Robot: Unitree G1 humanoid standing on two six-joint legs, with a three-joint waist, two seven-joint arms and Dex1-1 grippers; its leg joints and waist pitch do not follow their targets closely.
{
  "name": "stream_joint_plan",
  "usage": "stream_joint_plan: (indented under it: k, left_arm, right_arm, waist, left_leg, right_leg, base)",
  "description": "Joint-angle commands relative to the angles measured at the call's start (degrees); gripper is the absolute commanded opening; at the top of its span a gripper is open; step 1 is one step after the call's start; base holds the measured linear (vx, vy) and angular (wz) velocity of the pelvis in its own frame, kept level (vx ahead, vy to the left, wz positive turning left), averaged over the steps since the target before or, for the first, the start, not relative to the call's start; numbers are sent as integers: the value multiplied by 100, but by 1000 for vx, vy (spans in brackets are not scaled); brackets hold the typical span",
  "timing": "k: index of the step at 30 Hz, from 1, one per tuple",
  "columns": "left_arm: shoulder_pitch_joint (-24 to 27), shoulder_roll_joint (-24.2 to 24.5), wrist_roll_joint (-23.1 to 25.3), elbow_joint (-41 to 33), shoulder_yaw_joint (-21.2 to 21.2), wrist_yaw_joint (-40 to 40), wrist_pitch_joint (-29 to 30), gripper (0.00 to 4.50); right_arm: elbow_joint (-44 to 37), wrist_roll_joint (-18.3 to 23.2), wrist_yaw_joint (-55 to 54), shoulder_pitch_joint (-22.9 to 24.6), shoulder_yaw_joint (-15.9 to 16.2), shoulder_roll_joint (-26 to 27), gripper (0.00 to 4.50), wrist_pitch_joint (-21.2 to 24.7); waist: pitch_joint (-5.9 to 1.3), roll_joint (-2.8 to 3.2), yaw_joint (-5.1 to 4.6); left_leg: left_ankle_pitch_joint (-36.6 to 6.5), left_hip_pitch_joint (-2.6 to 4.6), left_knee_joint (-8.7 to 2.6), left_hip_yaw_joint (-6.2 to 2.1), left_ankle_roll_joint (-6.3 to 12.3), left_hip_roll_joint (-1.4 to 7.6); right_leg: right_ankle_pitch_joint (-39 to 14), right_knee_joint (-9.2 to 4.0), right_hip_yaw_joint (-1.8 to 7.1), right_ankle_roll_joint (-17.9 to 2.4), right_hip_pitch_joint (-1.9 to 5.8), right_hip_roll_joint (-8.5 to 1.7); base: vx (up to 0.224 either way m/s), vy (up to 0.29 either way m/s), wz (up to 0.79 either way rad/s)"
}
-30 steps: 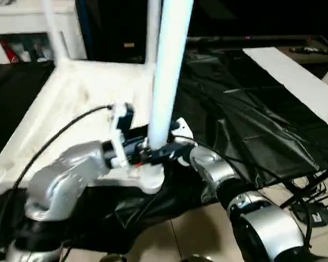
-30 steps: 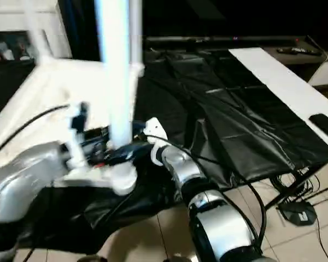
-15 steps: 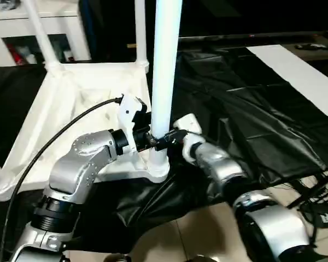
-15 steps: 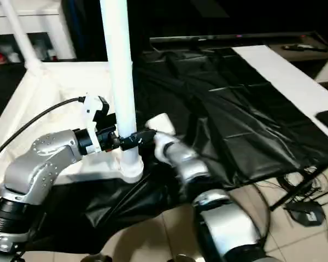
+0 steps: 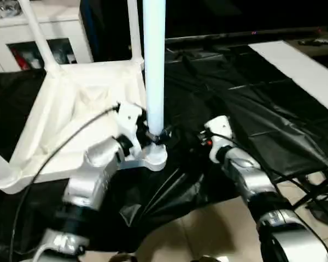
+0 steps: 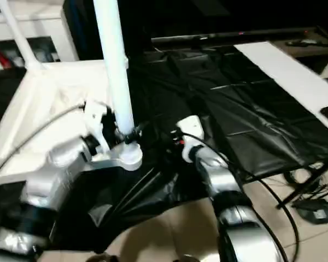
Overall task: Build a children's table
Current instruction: Rotate table base
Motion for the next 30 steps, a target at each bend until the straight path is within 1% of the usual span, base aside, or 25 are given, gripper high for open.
stream_joint_plan:
  k: [1, 3, 5, 7, 8, 10, 11, 12, 13, 14, 15, 17, 18, 19, 20, 21, 22, 23, 24, 25, 26, 27, 28, 29, 30]
  left_arm:
    - [551, 210, -303, -362, 218, -303, 2, 444]
    - [989, 262, -572, -709, 360, -460, 15, 444]
    - [1373, 137, -736, -1055, 625, -304, -140, 444]
    - [1557, 53, -610, -1164, 768, -72, -372, 444]
    - [1734, 9, -451, -1249, 847, 106, -600, 444]
    - [1902, -25, -313, -1329, 909, 256, -798, 444]
    - [2142, -59, -165, -1465, 1002, 573, -789, 444]
    - [2292, -96, -113, -1565, 1057, 713, -821, 444]
    - [2460, -161, -24, -1738, 1137, 976, -785, 444]
    - [2507, -207, 56, -1832, 1175, 1135, -786, 444]
    - [2515, -240, 120, -1878, 1197, 1214, -821, 444]
    - [2480, -325, 226, -1918, 1258, 1410, -822, 444]
    - [2465, -354, 257, -1923, 1277, 1483, -817, 444]
    - [2417, -382, 348, -1912, 1292, 1643, -773, 444]
    - [2359, -402, 452, -1897, 1304, 1863, -697, 444]
    - [2304, -403, 562, -1883, 1297, 2001, -686, 444]
    - [2273, -399, 652, -1889, 1277, 2091, -705, 444]
    - [2257, -391, 708, -1881, 1268, 2131, -704, 444]
    - [2198, -365, 895, -1854, 1227, 2239, -708, 444]
    - [2183, -360, 926, -1843, 1218, 2278, -637, 444]
    - [2155, -355, 985, -1823, 1201, 2360, -485, 444]
    - [2140, -312, 1080, -1792, 1197, 2427, -387, 444]
    - [2135, -285, 1127, -1782, 1185, 2447, -353, 444]
    - [2131, -259, 1172, -1773, 1174, 2464, -324, 444]
    - [2125, -217, 1251, -1769, 1159, 2521, -271, 444]
  right_arm:
    - [-698, 159, 15, 325, -69, -118, 318, 245]
    - [-1149, 283, 49, 590, -120, -134, 318, 356]
    - [-1703, 405, 30, 921, -177, -124, 318, 480]
    - [-2009, 468, -36, 1100, -208, -106, 318, 600]
    - [-2209, 468, -116, 1236, -222, -97, 318, 693]
    - [-2396, 440, -192, 1363, -222, -90, 318, 778]
    - [-2741, 364, -341, 1583, -197, -79, 318, 946]
    - [-2946, 282, -449, 1721, -164, -72, 318, 1096]
    - [-3230, 188, -580, 1912, -105, -55, 318, 1164]
    - [-3359, 155, -619, 2001, -69, -45, 318, 1129]
    - [-3452, 140, -634, 2051, -46, -45, 318, 1172]
    - [-3589, 95, -681, 2103, -15, -46, 318, 1256]
    - [-3629, 82, -701, 2114, -5, -48, 318, 1281]
    - [-3590, 92, -743, 2076, -20, -34, 318, 1303]
    - [-3526, 173, -785, 2002, -65, -13, 318, 1410]
    - [-3443, 216, -805, 1912, -95, -6, 318, 1443]
    - [-3425, 220, -827, 1854, -101, -7, 318, 1471]
    - [-3403, 203, -836, 1824, -95, -10, 318, 1474]
    - [-3326, 128, -868, 1713, -63, -28, 318, 1492]
    - [-3295, 135, -860, 1676, -57, -22, 318, 1493]
    - [-3242, 157, -844, 1606, -41, -10, 318, 1499]
    - [-3215, 264, -880, 1565, -102, 55, 318, 1587]
    - [-3209, 266, -885, 1549, -94, 59, 318, 1602]
    - [-3204, 264, -891, 1534, -86, 62, 318, 1615]
    - [-3200, 234, -884, 1516, -39, 49, 318, 1627]
  waist:
    - [-423, 17, 12]
    - [-448, 47, -4]
    - [-423, 60, -8]
    - [-376, 3, -17]
    - [-363, -79, -14]
    - [-328, -33, -4]
    - [-314, -68, 2]
    - [-305, -204, -20]
    - [-299, -258, 2]
    - [-318, -196, 24]
    - [-312, -238, 10]
    - [-301, -229, 2]
    - [-287, -258, -15]
    - [-291, -415, -32]
    - [-304, -450, -34]
    - [-289, -311, -45]
    - [-198, -242, -61]
    - [-264, -207, -103]
    - [-293, -134, -199]
    - [-268, -143, -342]
    - [-249, -169, -344]
    - [-268, -267, -368]
    - [-227, -501, -235]
    - [-278, -609, -13]
    - [-316, -706, 166]
  left_leg:
    - [-1266, 24, -351, -47, 208, 112]
    - [-1255, 50, -328, -30, 266, 97]
    - [-1367, 67, -342, -17, 275, 98]
    - [-1721, 101, -379, -4, 233, 116]
    - [-1799, 100, -390, -9, 207, 123]
    - [-1924, 107, -409, -25, 132, 115]
    - [-2000, 107, -429, -31, 84, 122]
    - [-2029, 107, -424, -11, 79, 118]
    - [-2022, 112, -425, -11, 52, 106]
    - [-2032, 120, -430, -24, -1, 118]
    - [-2071, 125, -442, -22, -13, 124]
    - [-2235, 134, -467, -50, -79, 121]
    - [-2354, 137, -492, -67, -105, 132]
    - [-2432, 152, -492, -60, -81, 144]
    - [-2379, 150, -499, -84, -109, 154]
    - [-2521, 216, -543, -147, -273, 219]
    - [-3275, -128, -882, -498, -152, 198]
    - [-3716, -32, -944, -760, -194, 369]
    - [-4002, 90, -1048, -1134, -56, 558]
    - [-3821, 129, -1123, -1478, 288, 607]
    - [-3758, 90, -1112, -1500, 486, 502]
    - [-3353, 254, -915, -1150, 714, 570]
    - [-2628, -2, -308, -565, 511, -96]
    - [-1697, 96, 147, -308, 460, -318]
    - [-556, -232, 277, -359, 404, -202]
  right_leg:
    - [-796, -529, 278, -1072, 323, -385]
    - [-737, -525, 285, -1060, 310, -371]
    - [-898, -561, 280, -1044, 275, -350]
    - [-1467, -635, 279, -935, 233, -346]
    - [-1738, -670, 290, -809, 241, -353]
    - [-2257, -699, 294, -588, 211, -368]
    - [-2481, -714, 302, -436, 204, -374]
    - [-2613, -739, 303, -356, 186, -358]
    - [-2856, -754, 314, -215, 171, -373]
    - [-2928, -759, 323, -125, 151, -390]
    - [-2945, -784, 317, -88, 133, -375]
    - [-2935, -799, 297, -27, 120, -366]
    - [-2904, -804, 285, -10, 122, -364]
    - [-2936, -824, 279, 1, 114, -367]
    - [-2816, -767, 259, -30, 133, -346]
    - [-2496, -761, 209, -68, 92, -221]
    - [-2330, -571, -137, -190, 340, -201]
    - [-1991, -440, -163, -242, 367, -178]
    - [-1205, -150, -179, -659, 326, -136]
    - [-1056, 120, -179, -974, 284, -44]
    - [-1185, 162, -132, -991, 311, -42]
    - [-1137, -14, 114, -1074, 182, -216]
    - [-2065, -761, 437, -1069, 233, -627]
    - [-3182, -1028, 511, -542, 170, -885]
    - [-4228, -995, 798, 525, 450, -1076]
  base:
    - [0, 0, 0]
    - [0, 0, 0]
    - [0, 0, 0]
    - [0, 0, 0]
    - [0, 0, 0]
    - [0, 0, 0]
    - [0, 0, 0]
    - [0, 0, 0]
    - [0, 0, 0]
    - [0, 0, 0]
    - [0, 0, 0]
    - [0, 0, 0]
    - [0, 0, 0]
    - [0, 0, 0]
    - [0, 0, 0]
    - [0, 0, 0]
    - [0, 0, 0]
    - [-17, -26, 31]
    - [29, -55, 56]
    - [29, -55, 56]
    - [23, -89, 54]
    - [16, -162, 47]
    - [16, -162, 47]
    - [25, -193, 25]
    - [30, -153, -6]
